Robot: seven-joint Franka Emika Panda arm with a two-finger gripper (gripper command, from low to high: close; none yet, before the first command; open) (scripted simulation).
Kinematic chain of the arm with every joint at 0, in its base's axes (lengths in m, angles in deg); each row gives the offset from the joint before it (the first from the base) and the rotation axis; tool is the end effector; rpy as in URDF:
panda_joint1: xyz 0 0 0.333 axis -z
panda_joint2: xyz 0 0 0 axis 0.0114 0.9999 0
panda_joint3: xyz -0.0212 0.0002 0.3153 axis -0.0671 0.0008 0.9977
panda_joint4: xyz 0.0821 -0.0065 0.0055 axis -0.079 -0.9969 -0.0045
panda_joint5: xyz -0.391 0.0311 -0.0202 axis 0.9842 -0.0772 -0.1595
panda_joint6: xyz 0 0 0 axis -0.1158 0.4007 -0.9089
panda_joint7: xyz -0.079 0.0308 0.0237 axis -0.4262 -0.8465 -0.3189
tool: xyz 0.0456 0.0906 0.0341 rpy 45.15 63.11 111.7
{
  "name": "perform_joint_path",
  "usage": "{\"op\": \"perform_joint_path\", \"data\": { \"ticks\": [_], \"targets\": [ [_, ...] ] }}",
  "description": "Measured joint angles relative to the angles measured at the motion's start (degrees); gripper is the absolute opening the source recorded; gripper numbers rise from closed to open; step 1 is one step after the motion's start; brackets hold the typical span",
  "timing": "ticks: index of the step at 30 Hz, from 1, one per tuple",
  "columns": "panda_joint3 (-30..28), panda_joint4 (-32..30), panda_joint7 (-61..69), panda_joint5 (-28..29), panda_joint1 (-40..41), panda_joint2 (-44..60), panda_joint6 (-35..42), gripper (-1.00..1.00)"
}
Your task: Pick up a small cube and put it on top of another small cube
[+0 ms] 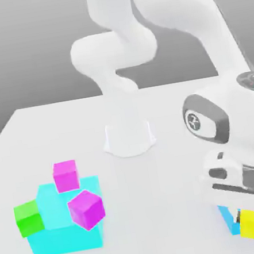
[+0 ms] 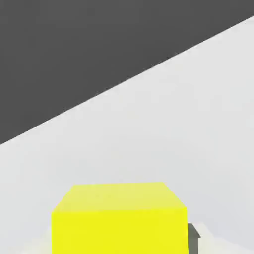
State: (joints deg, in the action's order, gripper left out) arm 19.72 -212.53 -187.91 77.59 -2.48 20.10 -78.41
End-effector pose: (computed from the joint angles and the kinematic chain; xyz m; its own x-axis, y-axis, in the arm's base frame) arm 0.4825 0.1623 0.2110 0.2566 -0.9664 0.0112 -0.9665 -0.2566 0.0007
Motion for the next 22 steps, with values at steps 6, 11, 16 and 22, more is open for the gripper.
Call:
{"op": "perform_joint_path", "data": {
  "ticks": [6,11,16,22],
  "targets": [
    [-4.92,-5.92,9.43,-6.43,9.54,-12.17,5.72,-1.0],
    [-8.79,-10.91,16.0,-9.97,16.81,-22.12,10.38,-1.0],
    [-12.82,-15.23,19.6,-11.06,19.97,-26.23,9.91,-1.0],
    [-13.11,-16.79,19.49,-10.76,20.07,-21.34,3.44,1.0]
  ]
}}
